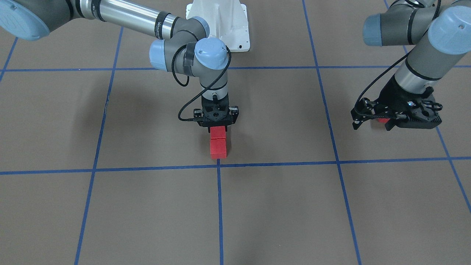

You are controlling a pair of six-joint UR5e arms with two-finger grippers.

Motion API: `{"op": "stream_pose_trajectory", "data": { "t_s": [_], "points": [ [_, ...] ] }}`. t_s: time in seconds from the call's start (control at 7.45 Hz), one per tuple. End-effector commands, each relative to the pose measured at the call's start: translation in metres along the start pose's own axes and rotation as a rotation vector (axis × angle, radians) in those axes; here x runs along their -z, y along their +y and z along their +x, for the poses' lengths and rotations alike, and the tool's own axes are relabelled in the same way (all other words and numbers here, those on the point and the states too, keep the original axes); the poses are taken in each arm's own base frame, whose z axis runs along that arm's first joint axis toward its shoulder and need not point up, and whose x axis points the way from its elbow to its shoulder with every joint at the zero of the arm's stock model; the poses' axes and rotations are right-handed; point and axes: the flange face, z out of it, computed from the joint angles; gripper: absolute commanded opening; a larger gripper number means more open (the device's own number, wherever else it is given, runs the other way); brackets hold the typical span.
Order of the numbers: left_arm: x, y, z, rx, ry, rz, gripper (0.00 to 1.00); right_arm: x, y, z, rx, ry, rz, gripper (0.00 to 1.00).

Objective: Form red blocks into L shape at center
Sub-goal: 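Set the cube down against the first cube and open the right gripper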

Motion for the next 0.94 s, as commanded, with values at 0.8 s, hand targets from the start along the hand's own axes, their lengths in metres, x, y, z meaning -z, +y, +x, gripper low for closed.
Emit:
{"op": "stream_pose_trajectory", "data": {
  "t_s": [0.8],
  "points": [
    [0.0005, -0.0004, 0.0008, -0.001, 0.001, 0.001, 1.00, 0.0000, -0.0065, 0.0055, -0.006, 0.005, 0.006, 0.08]
  ]
}}
